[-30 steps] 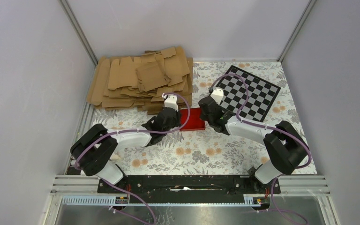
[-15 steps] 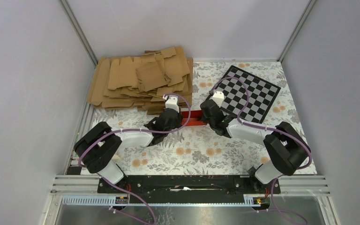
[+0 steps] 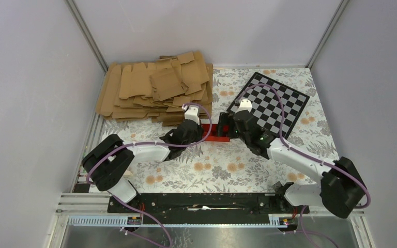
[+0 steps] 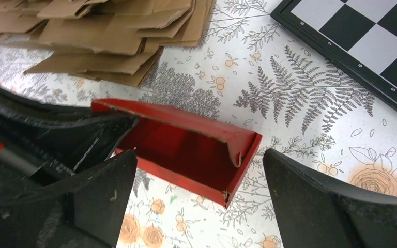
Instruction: Fold the paper box
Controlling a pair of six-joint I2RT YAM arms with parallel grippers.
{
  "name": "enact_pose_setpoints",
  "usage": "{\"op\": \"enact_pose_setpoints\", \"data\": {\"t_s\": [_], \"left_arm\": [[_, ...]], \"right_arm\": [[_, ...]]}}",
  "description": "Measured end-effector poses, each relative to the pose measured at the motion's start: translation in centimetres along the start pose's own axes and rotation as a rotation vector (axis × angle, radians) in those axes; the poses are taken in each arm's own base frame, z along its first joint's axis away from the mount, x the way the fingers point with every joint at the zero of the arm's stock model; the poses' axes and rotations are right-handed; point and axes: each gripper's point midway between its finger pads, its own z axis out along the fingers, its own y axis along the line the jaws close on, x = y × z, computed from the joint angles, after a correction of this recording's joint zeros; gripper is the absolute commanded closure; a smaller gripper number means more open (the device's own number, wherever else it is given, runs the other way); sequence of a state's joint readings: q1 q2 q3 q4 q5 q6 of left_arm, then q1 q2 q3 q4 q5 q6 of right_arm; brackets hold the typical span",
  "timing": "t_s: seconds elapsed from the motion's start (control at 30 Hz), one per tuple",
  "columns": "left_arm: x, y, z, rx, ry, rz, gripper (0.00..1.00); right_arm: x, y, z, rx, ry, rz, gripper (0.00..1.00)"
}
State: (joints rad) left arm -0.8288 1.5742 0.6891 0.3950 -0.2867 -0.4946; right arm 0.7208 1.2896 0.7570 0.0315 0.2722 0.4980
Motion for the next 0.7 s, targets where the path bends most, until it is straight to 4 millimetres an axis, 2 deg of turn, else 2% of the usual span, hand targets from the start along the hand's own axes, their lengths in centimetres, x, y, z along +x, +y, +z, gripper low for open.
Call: {"op": "enact_pose_setpoints", "data": {"t_s": [0.23,0.5,0.7], "left_arm": [[0.2,-0.6,-0.1,0.019,0.011,0.023,1.00],[0.5,-1.0,-0.2,0.041,0.021,0.068,1.00],[0.6,-1.0,-0.3,0.051,0.025,0.105,1.00]], "right_arm": [[-0.2,0.3,-2.2,-0.064,0.020,-0.112,0.03],[0.2,1.6,-2.9,-0.177,0.076,-0.298,0.14],[2.0,1.4,-2.4,-0.200,0.144,-0.367,0.21]]}}
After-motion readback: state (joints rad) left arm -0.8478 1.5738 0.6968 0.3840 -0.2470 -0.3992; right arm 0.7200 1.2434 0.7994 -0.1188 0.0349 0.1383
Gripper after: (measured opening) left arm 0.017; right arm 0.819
